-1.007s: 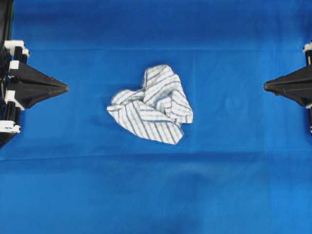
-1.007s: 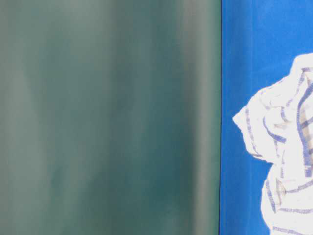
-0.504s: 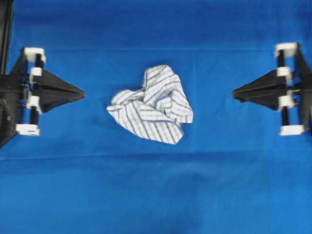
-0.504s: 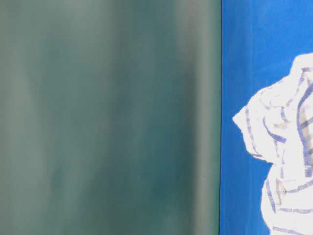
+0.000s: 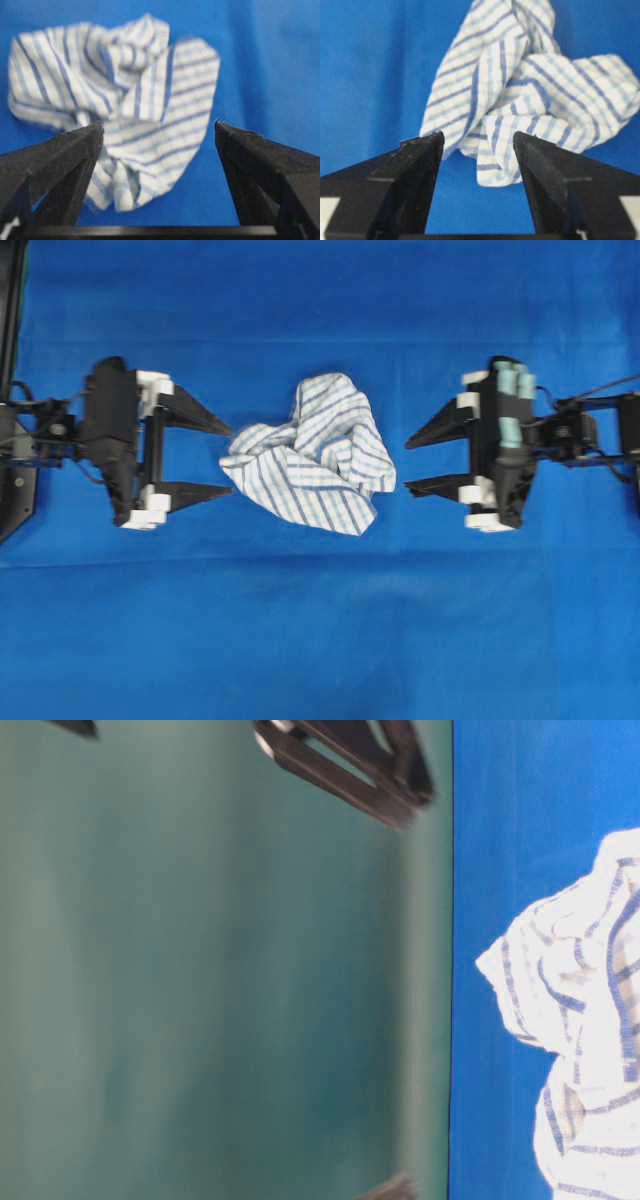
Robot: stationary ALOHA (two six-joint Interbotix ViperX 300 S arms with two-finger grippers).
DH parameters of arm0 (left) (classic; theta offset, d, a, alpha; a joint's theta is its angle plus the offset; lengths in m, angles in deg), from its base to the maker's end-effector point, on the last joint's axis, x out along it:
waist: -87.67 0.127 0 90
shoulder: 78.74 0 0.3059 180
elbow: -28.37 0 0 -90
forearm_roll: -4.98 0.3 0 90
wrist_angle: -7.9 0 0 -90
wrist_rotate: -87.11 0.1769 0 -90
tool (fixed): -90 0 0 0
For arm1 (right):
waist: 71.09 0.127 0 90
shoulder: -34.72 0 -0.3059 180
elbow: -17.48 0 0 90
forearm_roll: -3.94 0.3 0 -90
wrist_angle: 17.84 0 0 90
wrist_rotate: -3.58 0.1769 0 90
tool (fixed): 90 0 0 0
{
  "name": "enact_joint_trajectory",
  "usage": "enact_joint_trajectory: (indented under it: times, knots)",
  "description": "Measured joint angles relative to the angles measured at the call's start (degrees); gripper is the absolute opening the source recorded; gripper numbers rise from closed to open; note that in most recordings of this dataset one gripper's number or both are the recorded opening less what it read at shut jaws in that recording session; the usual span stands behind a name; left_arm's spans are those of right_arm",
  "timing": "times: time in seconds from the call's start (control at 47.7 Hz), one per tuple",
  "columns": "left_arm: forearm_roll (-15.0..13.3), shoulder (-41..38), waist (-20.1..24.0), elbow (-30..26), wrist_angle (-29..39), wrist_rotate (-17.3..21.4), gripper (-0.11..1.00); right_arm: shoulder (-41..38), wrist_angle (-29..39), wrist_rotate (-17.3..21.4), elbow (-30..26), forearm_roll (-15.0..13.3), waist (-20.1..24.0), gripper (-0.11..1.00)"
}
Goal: Lift the towel with both arms.
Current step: 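Move both grippers inward toward opposite sides of the striped towel, then close both grippers on the towel's left and right edges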
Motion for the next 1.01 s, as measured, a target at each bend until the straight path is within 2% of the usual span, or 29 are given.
enact_joint_trajectory:
  times: [0.42, 0.567, 0.734, 0.797, 0.881, 0.944, 1.007]
  knots:
    - [0.0, -17.84, 0.09, -4.13, -2.46, 0.0, 0.87, -17.23, 0.0, 1.49, -5.27, 0.44, -0.53, 0.63]
    - [0.0, -21.88, 0.18, -4.92, -2.55, 0.18, 0.87, -21.53, -0.09, 1.93, -6.33, 0.44, -1.14, 0.63]
    - [0.0, -23.73, 0.62, -5.63, -2.37, 0.18, 0.82, -22.94, -0.26, 1.93, -7.38, 0.44, -1.49, 0.62]
    - [0.0, -23.73, 1.14, -5.71, -1.85, 0.09, 0.75, -23.03, -0.35, 1.93, -7.47, 0.44, -1.58, 0.6]
    - [-0.09, -23.73, 1.93, -5.8, -0.7, 0.09, 0.51, -23.03, -0.7, 1.93, -7.47, 0.44, -1.76, 0.51]
    - [-0.09, -23.73, 2.29, -5.8, -0.44, 0.09, 0.32, -23.03, -0.97, 1.93, -7.47, 0.44, -1.93, 0.36]
    - [-0.09, -23.73, 2.37, -5.8, -0.26, 0.09, 0.17, -22.94, -0.97, 1.93, -7.47, 0.44, -2.11, 0.16]
